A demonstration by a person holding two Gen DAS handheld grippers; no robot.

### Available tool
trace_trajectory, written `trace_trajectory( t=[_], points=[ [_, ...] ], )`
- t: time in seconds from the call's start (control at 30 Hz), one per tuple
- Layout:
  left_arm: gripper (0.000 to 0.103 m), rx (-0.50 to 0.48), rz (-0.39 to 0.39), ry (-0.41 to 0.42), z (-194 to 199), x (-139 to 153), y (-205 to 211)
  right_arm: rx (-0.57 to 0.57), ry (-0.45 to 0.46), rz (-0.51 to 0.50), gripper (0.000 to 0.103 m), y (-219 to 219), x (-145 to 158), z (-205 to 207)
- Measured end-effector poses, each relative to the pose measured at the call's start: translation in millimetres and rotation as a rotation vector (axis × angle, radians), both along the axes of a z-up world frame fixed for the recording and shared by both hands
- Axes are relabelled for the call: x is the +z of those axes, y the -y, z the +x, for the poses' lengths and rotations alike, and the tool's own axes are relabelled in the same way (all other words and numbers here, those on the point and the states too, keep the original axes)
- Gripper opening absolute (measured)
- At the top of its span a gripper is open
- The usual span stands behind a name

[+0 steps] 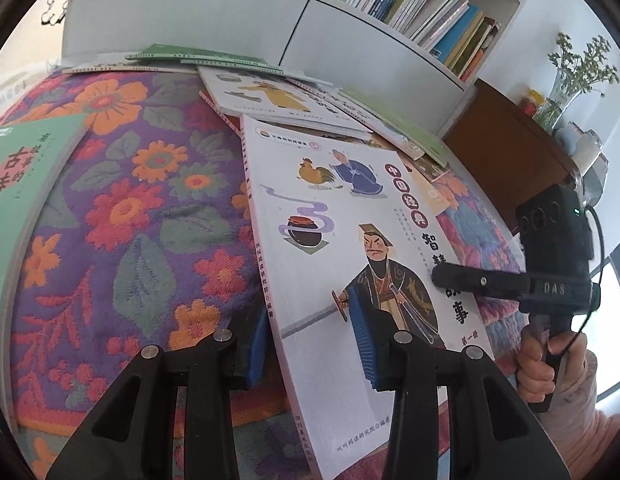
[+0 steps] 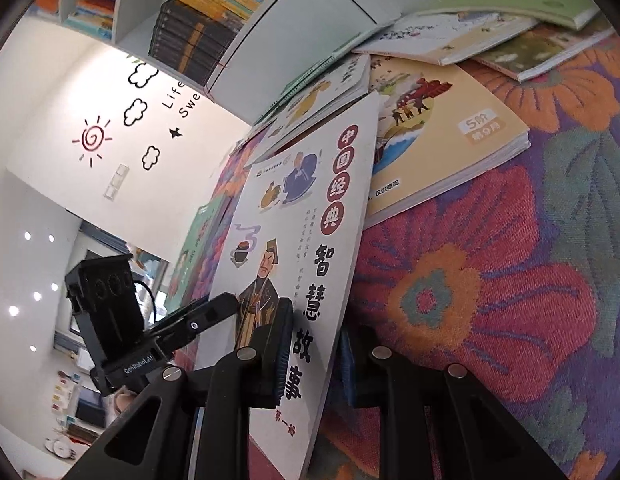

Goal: Organize books

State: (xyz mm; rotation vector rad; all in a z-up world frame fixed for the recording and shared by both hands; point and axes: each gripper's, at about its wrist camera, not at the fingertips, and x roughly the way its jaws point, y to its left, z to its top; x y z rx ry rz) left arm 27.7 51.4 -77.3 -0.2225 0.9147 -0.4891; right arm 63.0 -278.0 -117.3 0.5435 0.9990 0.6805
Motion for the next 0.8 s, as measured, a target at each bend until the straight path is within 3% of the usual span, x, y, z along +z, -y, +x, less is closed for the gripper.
trace_trajectory(
  t=[0.07,0.53,0.8],
  points=[
    [0.038,0.005,0.004,0.006,0.1,0.5,0.3,0.011,0.038,-0.043,0.02,-4.5,3.9,-3.9],
    [0.038,0.019,0.033,0.024,-3.9,1.7,5.8,0.019,0.004,0.055,0.019,7.0,-3.6,5.1],
    [0.038,0.06,0.048,0.031,-4.7,2.1,3.3,0.032,0.01,0.035,0.019,1.9,-1.6,4.4]
  ],
)
